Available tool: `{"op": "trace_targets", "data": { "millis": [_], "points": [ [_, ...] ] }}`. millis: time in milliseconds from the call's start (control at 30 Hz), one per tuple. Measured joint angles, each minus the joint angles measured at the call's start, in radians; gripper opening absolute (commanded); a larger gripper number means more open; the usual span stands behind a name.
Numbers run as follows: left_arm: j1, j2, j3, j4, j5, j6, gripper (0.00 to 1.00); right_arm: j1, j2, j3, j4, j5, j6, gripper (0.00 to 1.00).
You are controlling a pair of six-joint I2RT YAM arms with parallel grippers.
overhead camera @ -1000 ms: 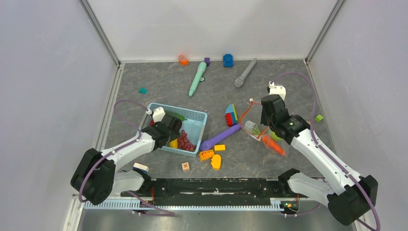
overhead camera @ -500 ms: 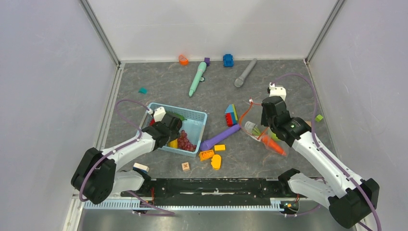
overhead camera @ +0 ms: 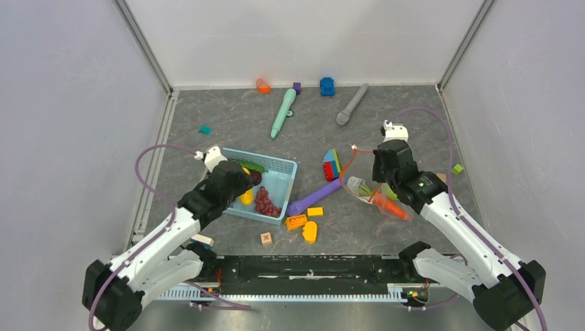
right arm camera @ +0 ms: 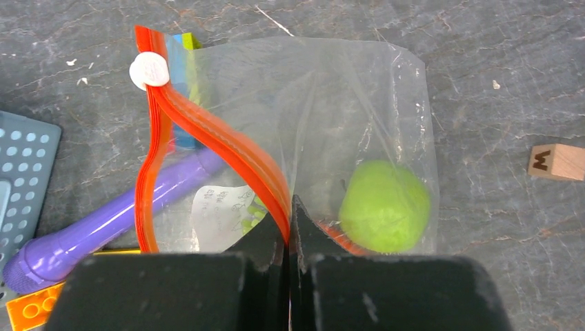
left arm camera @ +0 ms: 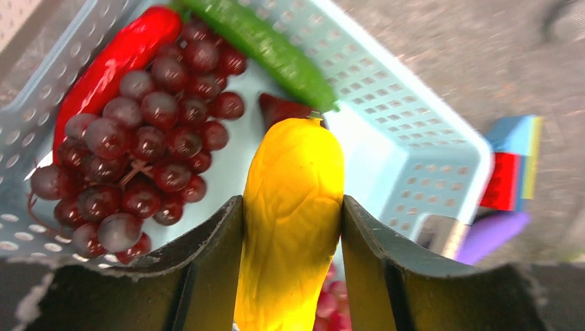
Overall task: Place the food in the zip-top bag and seal the zipper
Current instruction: Pick up the fake fruit from the bin, then place the fake fruit in the zipper food storage bag.
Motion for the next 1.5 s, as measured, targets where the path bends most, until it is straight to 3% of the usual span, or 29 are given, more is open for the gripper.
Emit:
{"op": "trace_targets", "data": {
  "millis": [167, 333, 533, 700, 900, 1033, 1233, 1500],
  "points": [
    [0.001, -0.150, 0.008, 0.098, 0.079, 0.038, 0.23, 0.000, 0.000, 0.000, 0.016, -0.043, -0.003, 0.00],
    [0.001, -0.188, -0.010, 0.361, 0.333, 0.097, 0.22, 0.000, -0.003, 0.000, 0.034, -0.108, -0.004, 0.00],
    [-0.059, -0.020, -0.010, 0.644, 0.653, 0.128, 0.22, 0.000, -0.008, 0.000, 0.054, -0.185, -0.005, 0.00],
    [-0.225, 0.182, 0.077, 0.685, 0.796, 0.199, 0.19, 0.000, -0.011, 0.000, 0.060, -0.221, -0.007, 0.00],
    [-0.383, 0.328, 0.215, 0.707, 0.809, 0.301, 0.19, 0.000, -0.030, -0.008, 0.076, -0.262, -0.008, 0.00],
    [-0.390, 0.447, 0.346, 0.659, 0.794, 0.312, 0.10, 0.000, -0.040, -0.009, 0.077, -0.304, -0.018, 0.00],
    [-0.389, 0.605, 0.533, 0.470, 0.711, 0.311, 0.09, 0.000, -0.095, -0.048, 0.120, -0.374, -0.043, 0.00],
    [-0.389, 0.668, 0.637, 0.280, 0.628, 0.272, 0.07, -0.001, -0.150, -0.072, 0.163, -0.391, -0.052, 0.00]
  ]
}}
